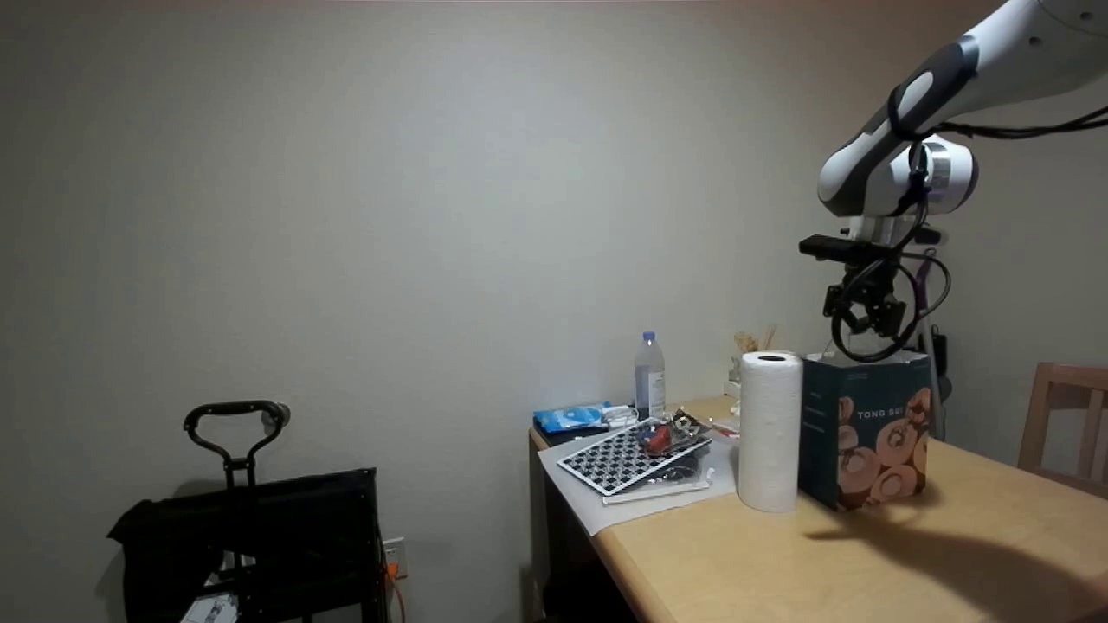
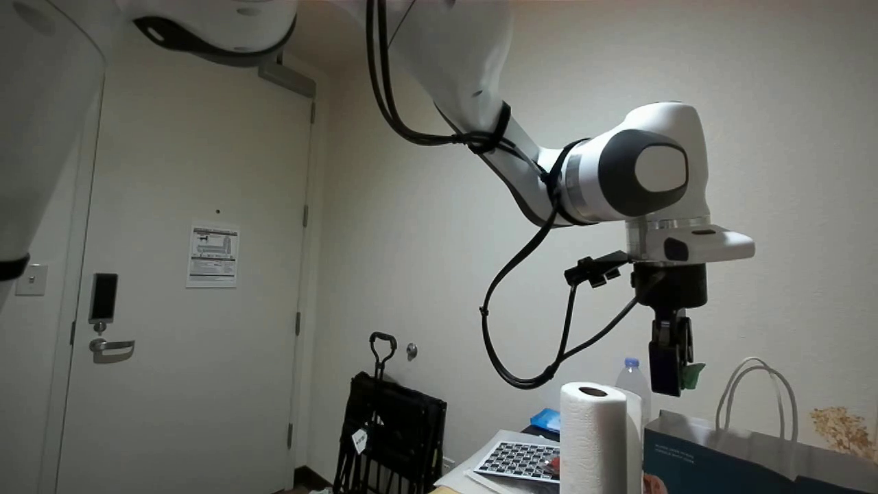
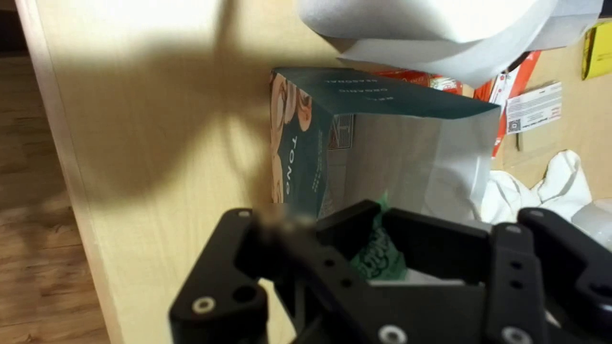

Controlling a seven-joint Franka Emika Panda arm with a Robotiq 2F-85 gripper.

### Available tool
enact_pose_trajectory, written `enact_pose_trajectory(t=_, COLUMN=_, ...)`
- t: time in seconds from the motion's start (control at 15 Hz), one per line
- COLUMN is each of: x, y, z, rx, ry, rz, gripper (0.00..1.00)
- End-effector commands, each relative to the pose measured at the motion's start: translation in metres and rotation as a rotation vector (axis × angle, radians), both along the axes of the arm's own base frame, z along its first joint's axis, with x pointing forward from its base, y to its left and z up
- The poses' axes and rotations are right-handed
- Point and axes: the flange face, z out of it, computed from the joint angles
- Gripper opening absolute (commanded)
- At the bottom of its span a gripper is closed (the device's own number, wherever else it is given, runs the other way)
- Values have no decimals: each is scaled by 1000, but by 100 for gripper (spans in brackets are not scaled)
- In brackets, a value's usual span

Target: Pick up the small object on the table and put it in the paper bag

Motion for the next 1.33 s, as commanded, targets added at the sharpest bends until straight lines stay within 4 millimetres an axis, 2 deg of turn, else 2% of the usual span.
enact_pose_trajectory(t=0.0, x=16, y=-3, z=9, rx=8, ry=-54, rz=-61, gripper=0)
enact_pose_trajectory(t=0.2, x=26, y=-2, z=15, rx=6, ry=-53, rz=-67, gripper=0)
enact_pose_trajectory(t=0.33, x=30, y=0, z=12, rx=12, ry=-19, rz=-54, gripper=0)
enact_pose_trajectory(t=0.4, x=30, y=1, z=10, rx=15, ry=-2, rz=-51, gripper=25)
enact_pose_trajectory(t=0.47, x=31, y=2, z=9, rx=23, ry=5, rz=-45, gripper=26)
enact_pose_trajectory(t=1.13, x=31, y=3, z=-1, rx=43, ry=19, rz=-34, gripper=89)
enact_pose_trajectory(t=1.27, x=30, y=3, z=0, rx=34, ry=20, rz=-43, gripper=99)
